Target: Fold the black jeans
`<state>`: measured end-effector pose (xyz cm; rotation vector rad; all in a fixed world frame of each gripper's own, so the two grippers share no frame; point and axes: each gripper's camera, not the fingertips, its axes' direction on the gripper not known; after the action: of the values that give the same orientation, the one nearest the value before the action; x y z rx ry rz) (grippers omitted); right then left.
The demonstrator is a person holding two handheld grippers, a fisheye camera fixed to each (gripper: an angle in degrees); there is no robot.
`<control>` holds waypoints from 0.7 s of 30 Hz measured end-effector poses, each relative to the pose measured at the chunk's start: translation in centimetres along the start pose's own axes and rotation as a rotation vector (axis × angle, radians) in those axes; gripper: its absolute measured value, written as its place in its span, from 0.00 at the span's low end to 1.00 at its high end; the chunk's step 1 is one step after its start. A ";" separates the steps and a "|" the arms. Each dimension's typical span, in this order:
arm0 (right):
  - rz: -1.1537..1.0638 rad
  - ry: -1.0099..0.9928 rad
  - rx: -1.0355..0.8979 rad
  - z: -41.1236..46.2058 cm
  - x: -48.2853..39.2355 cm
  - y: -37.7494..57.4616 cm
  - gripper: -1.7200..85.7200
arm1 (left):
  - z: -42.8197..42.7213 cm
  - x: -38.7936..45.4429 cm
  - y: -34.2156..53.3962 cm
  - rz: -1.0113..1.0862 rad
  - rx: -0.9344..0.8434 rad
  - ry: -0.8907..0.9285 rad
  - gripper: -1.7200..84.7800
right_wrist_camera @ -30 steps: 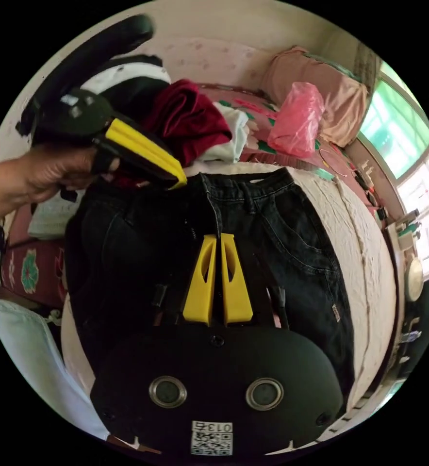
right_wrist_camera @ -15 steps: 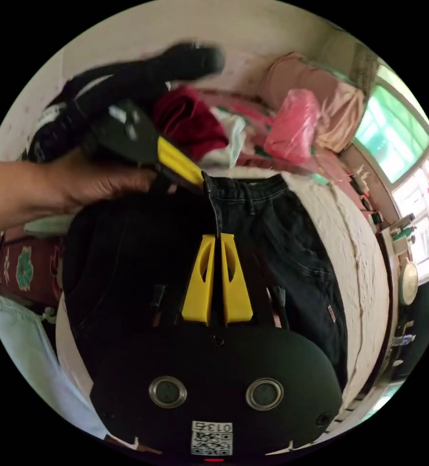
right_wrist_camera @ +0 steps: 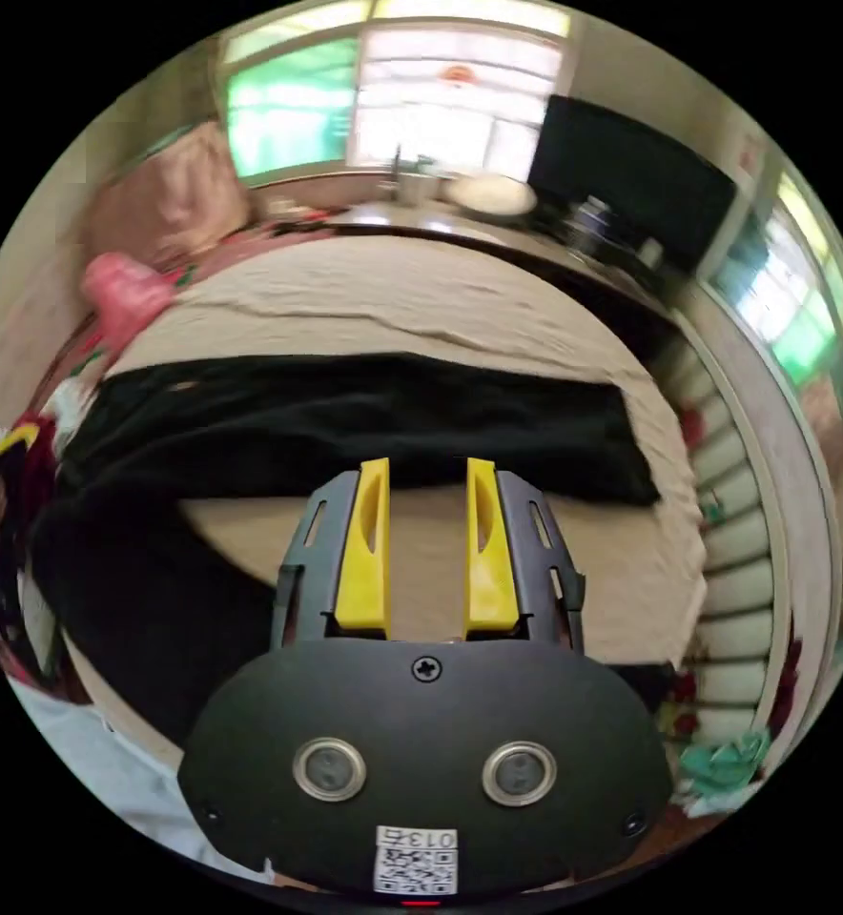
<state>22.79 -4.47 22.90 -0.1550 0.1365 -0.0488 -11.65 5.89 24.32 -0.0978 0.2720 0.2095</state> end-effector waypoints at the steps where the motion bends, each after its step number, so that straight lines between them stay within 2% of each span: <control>1: 0.111 0.031 -0.050 1.1 5.5 -0.1 0.17 | 0.7 2.6 -1.1 0.057 0.002 0.004 0.12; 3: 0.239 0.039 -0.080 2.5 12.3 -0.2 0.17 | 4.2 12.1 -4.9 0.260 -0.014 0.017 0.13; 4: 0.301 0.033 -0.109 3.6 15.8 -0.4 0.17 | 5.2 14.0 -5.6 0.297 -0.017 0.029 0.13; 7: 0.323 0.029 -0.147 6.1 21.0 -1.8 0.18 | 9.6 21.2 -8.7 0.426 -0.086 0.045 0.15; 9: 0.299 0.035 -0.141 7.2 22.5 -2.8 0.18 | 12.2 24.6 -10.1 0.482 -0.129 -0.024 0.16; 14: 0.258 0.020 -0.185 10.5 24.4 -4.7 0.17 | 15.1 27.4 -11.6 0.533 -0.207 -0.081 0.14; 17: 0.243 0.109 -0.167 10.4 24.9 -5.4 0.07 | 15.5 29.1 -12.5 0.595 -0.191 -0.130 0.05; 21: 0.108 0.146 -0.113 7.2 25.4 -6.3 0.05 | 14.7 28.0 -14.3 0.550 -0.178 0.022 0.03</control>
<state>48.71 -11.14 27.58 -0.2565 0.2937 0.0559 21.62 -0.82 31.65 -0.2013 0.2983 0.7802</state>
